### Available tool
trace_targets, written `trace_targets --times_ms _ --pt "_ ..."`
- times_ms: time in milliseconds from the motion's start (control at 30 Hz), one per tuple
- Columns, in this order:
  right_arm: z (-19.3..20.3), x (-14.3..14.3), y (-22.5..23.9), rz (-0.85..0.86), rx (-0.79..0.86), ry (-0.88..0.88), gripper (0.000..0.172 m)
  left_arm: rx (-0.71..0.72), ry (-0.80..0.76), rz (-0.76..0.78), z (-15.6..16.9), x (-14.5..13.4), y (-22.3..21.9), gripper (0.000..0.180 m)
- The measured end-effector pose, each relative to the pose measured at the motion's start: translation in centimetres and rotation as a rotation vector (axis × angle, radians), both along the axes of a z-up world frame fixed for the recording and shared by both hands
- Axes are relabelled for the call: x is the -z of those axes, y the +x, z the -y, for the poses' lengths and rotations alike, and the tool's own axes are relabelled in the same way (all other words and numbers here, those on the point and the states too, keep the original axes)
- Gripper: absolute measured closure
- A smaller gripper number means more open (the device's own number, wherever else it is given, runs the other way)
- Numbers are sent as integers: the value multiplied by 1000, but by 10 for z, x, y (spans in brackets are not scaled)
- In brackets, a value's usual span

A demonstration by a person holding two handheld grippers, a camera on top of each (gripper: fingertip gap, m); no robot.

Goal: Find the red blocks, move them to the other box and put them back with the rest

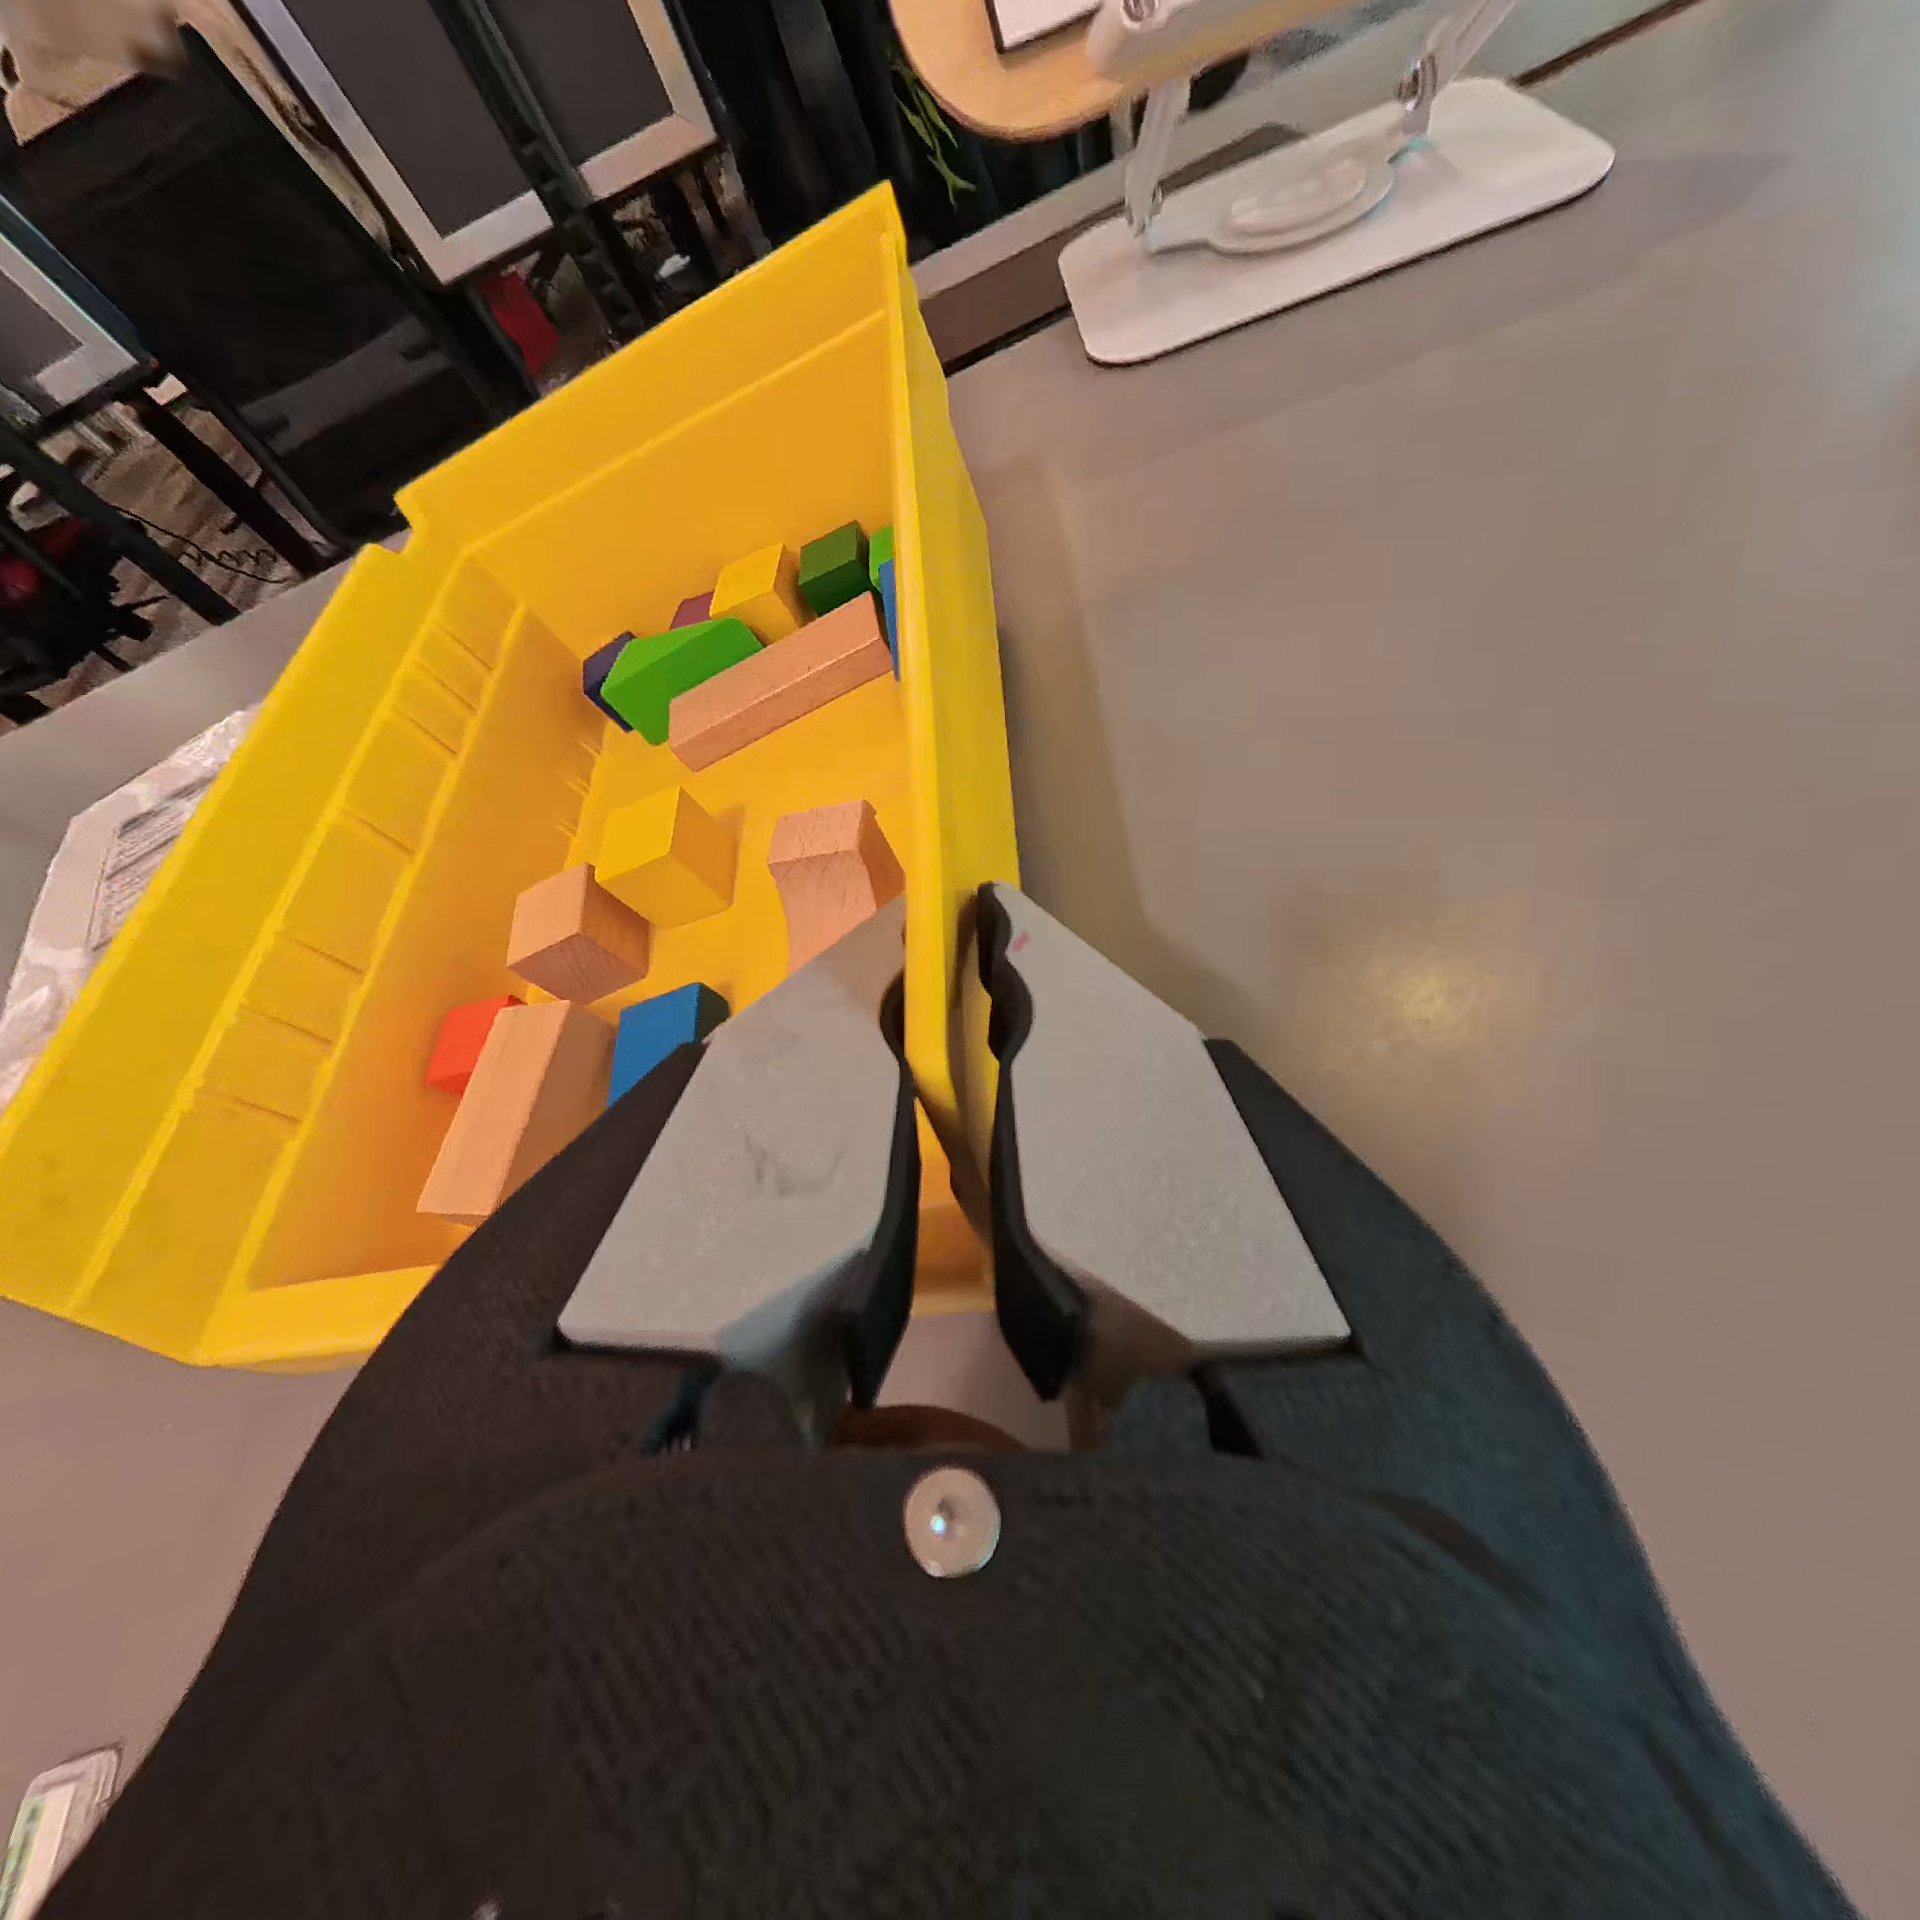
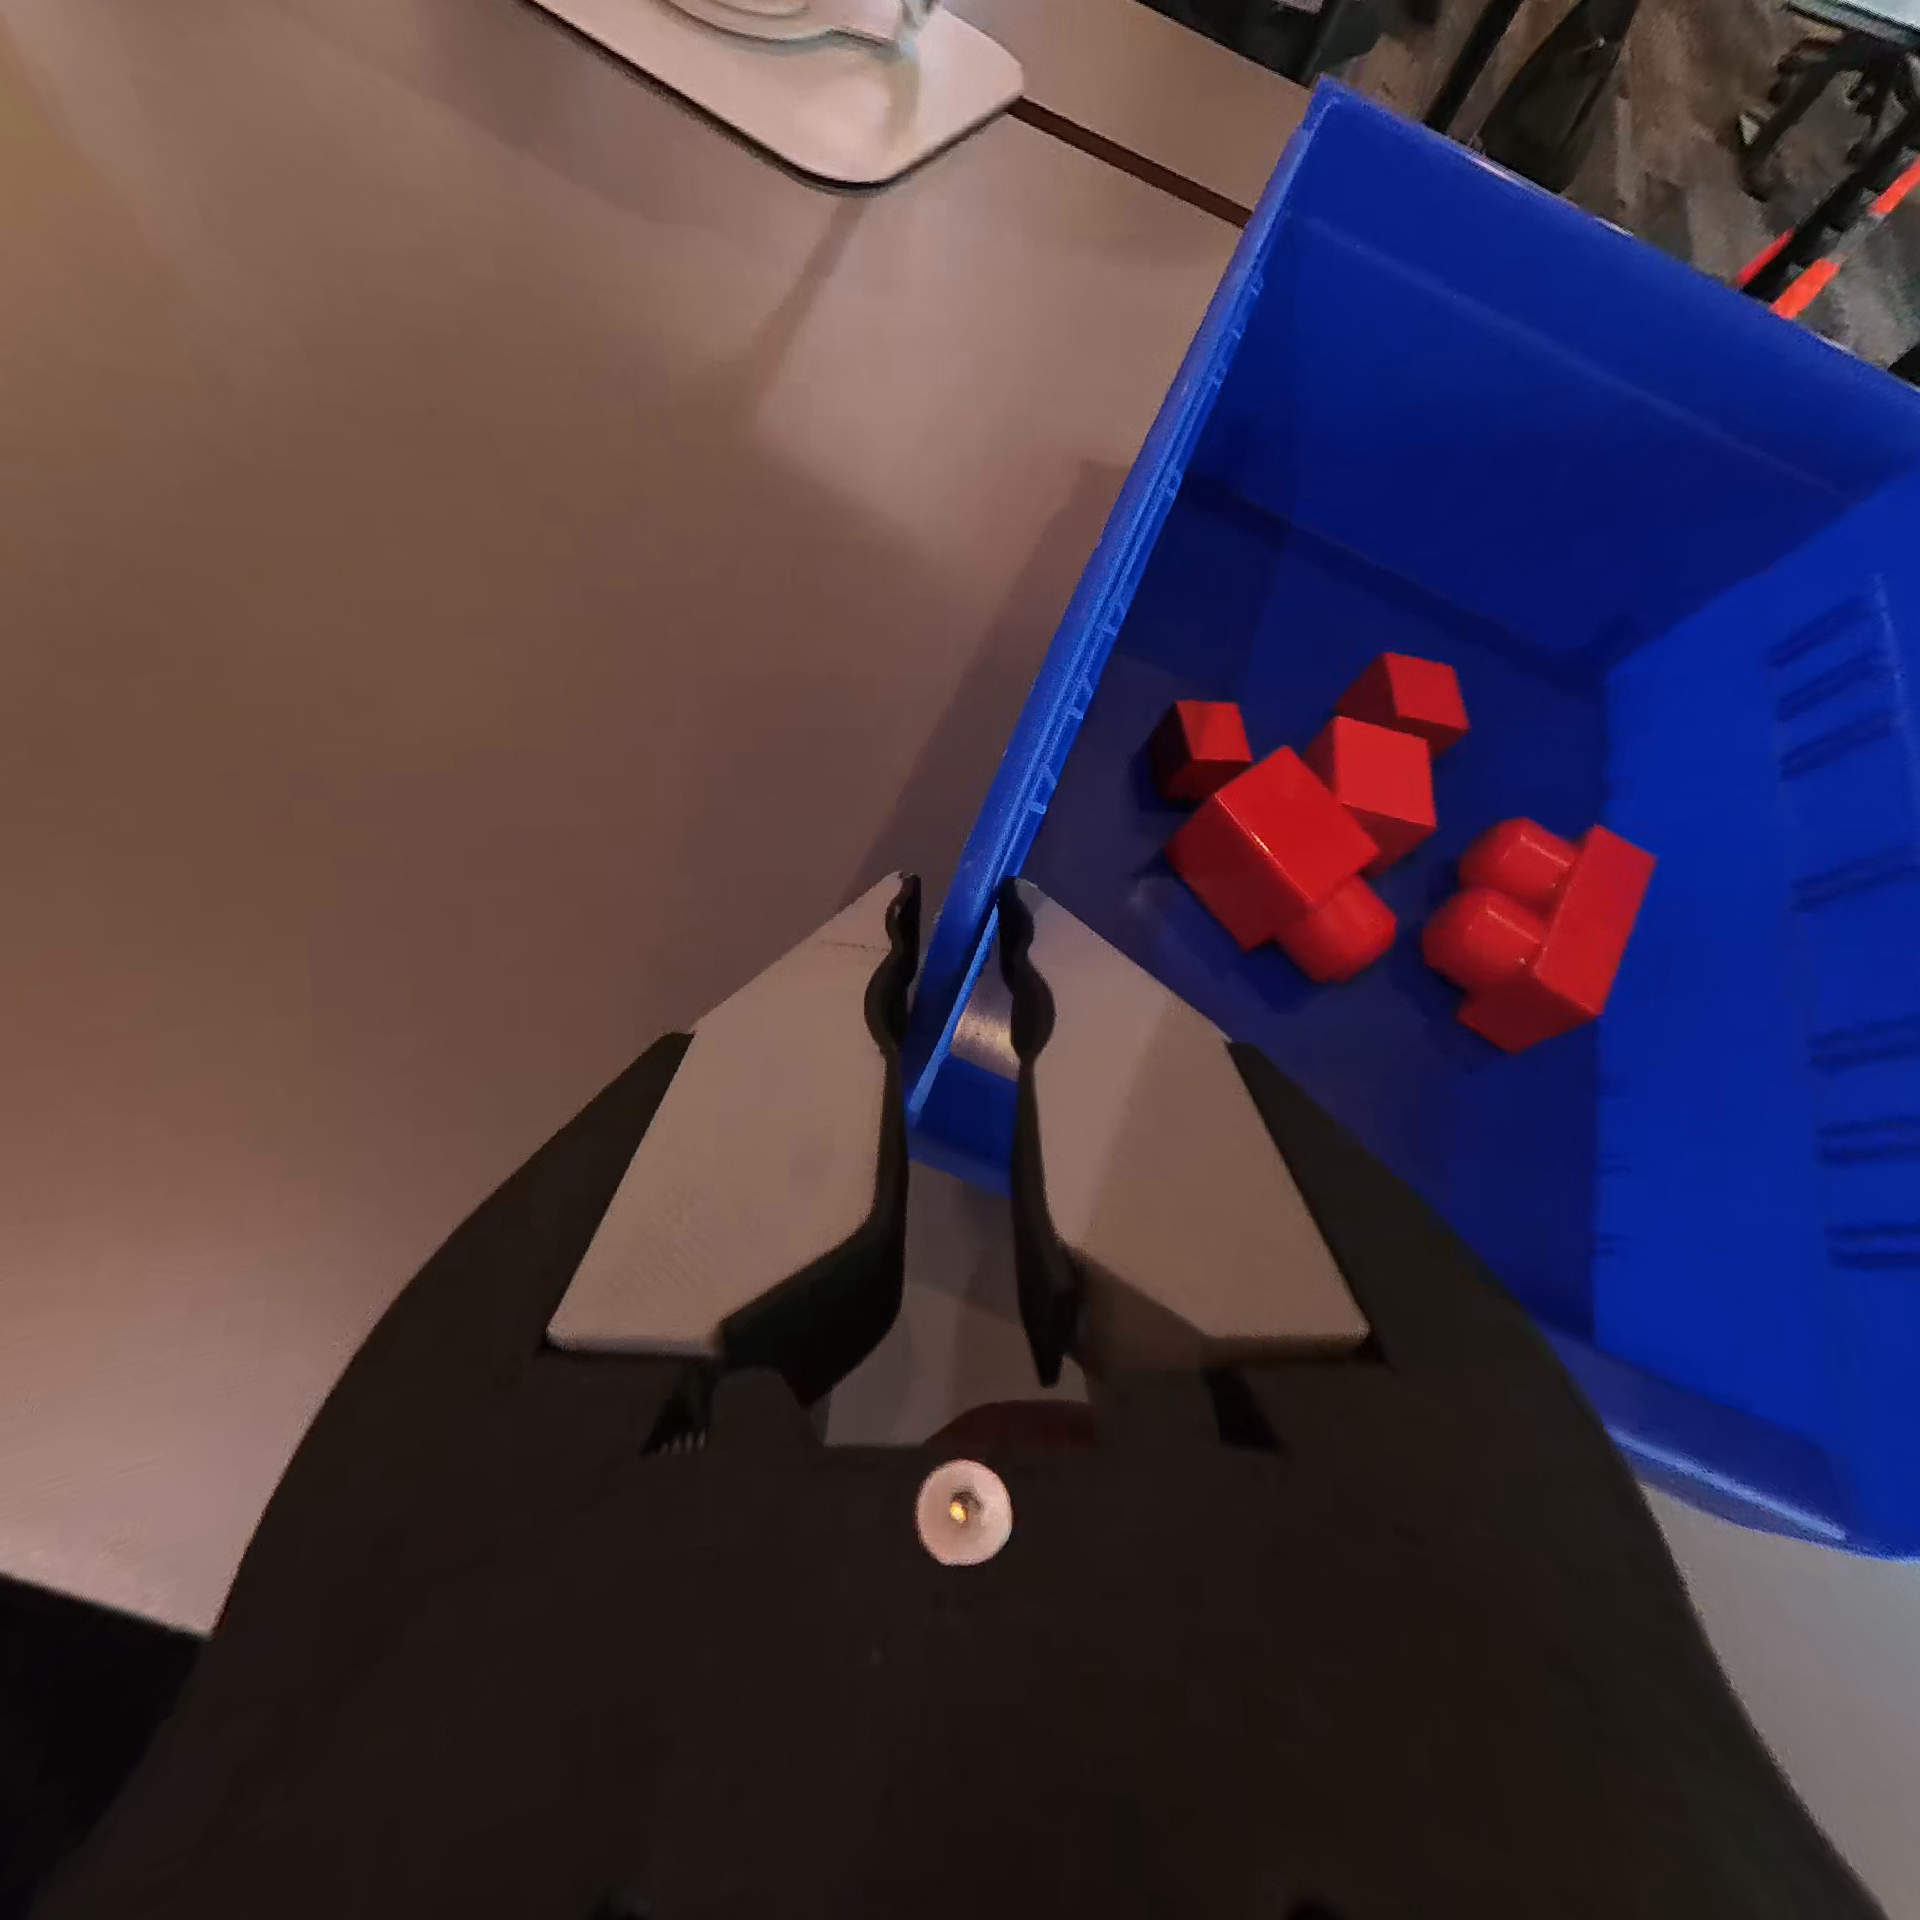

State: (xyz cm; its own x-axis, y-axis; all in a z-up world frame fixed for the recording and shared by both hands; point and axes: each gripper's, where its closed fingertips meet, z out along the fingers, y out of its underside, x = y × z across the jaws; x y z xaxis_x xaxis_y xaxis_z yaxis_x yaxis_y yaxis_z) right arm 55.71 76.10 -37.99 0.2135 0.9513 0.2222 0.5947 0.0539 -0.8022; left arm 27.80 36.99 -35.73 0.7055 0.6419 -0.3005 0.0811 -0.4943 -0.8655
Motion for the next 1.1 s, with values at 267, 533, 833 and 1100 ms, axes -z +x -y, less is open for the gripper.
trace_targets --times_ms 267,533,833,1100 --pt "102 0 -37 5 -143 -8 156 23 100 -16 8 -34 15 178" --pt "199 -1 -76 -34 -301 -52 157 41 149 -142 16 -64 26 180" --pt "255 -1 -103 -44 -378 -54 158 69 185 -263 30 -117 48 180" --pt "335 -1 -154 -33 -495 -40 147 100 209 -388 33 -170 59 179"
